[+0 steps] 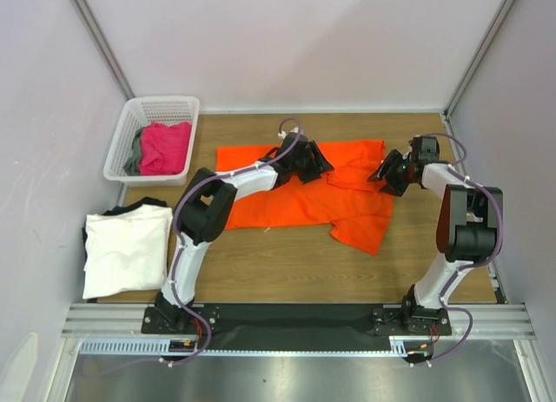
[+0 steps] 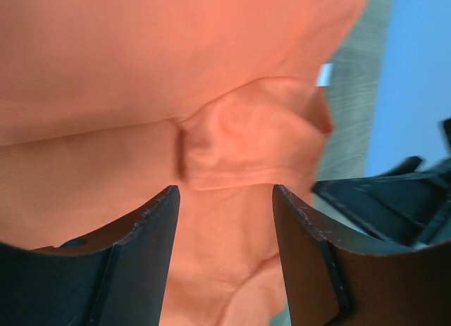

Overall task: Fold and stack the t-shirts
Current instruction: Fold the tshirt

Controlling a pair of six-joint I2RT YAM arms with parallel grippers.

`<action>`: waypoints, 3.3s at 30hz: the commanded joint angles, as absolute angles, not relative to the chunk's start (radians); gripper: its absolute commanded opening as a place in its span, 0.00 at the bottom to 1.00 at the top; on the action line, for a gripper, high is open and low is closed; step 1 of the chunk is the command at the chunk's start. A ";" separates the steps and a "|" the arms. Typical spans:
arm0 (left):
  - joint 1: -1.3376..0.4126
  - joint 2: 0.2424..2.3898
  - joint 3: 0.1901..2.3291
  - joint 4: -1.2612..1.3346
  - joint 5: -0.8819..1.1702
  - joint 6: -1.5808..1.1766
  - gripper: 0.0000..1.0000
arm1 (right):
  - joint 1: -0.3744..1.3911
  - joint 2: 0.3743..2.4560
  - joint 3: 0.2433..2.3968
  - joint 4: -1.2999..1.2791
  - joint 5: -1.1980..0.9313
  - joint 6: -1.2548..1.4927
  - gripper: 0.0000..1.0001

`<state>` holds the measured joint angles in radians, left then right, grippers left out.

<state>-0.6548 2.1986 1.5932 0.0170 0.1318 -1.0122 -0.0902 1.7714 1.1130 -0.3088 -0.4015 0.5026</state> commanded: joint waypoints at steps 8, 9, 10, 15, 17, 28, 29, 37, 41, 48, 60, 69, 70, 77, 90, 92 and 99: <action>-0.673 2.278 1.651 0.035 0.137 -0.992 0.60 | -0.091 1.824 1.134 -0.236 -0.426 0.520 0.56; -0.675 2.283 1.657 0.035 0.140 -0.992 0.60 | -0.091 1.827 1.137 -0.238 -0.428 0.517 0.56; -0.676 2.289 1.660 0.031 0.140 -0.992 0.60 | -0.091 1.830 1.138 -0.239 -0.433 0.517 0.56; -0.681 2.302 1.666 0.034 0.144 -0.992 0.59 | -0.087 1.838 1.137 -0.238 -0.443 0.515 0.54; -0.681 2.306 1.672 0.028 0.146 -0.989 0.59 | -0.084 1.841 1.135 -0.235 -0.442 0.517 0.54; -0.692 2.350 1.709 0.048 0.172 -0.989 0.51 | -0.080 1.844 1.123 -0.233 -0.431 0.509 0.49; -0.690 2.344 1.703 0.046 0.172 -0.989 0.50 | -0.080 1.845 1.123 -0.233 -0.431 0.509 0.49; -0.693 2.329 1.690 0.052 0.160 -0.983 0.35 | -0.080 1.848 1.123 -0.225 -0.430 0.511 0.38; -0.693 2.329 1.693 0.046 0.152 -0.982 0.25 | -0.078 1.845 1.123 -0.225 -0.428 0.509 0.29; -0.695 2.316 1.694 0.020 0.137 -0.973 0.00 | -0.078 1.833 1.131 -0.245 -0.425 0.500 0.02; -0.696 2.241 1.641 0.057 0.172 -0.989 0.00 | -0.084 1.764 1.154 -0.301 -0.417 0.489 0.00; -0.696 2.191 1.585 0.066 0.179 -0.994 0.00 | -0.087 1.741 1.151 -0.331 -0.414 0.477 0.00; -0.696 2.191 1.579 0.069 0.186 -0.993 0.00 | -0.087 1.743 1.143 -0.334 -0.414 0.476 0.00; -0.696 2.195 1.580 0.042 0.207 -0.982 0.35 | -0.087 1.746 1.146 -0.371 -0.407 0.462 0.40; -0.539 1.962 1.611 -0.178 0.207 -0.773 0.70 | -0.058 1.798 1.414 -0.397 -0.400 0.469 0.57; -0.474 1.936 1.576 -0.175 0.186 -0.753 0.69 | -0.040 1.850 1.436 -0.364 -0.390 0.480 0.56; -0.305 1.957 1.487 -0.187 0.150 -0.745 0.62 | -0.006 2.057 1.548 -0.276 -0.425 0.495 0.54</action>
<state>-0.3351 1.9434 1.5440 -0.1474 0.1761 -0.7769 -0.0170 1.9842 1.4937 -0.3161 -0.4114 0.4816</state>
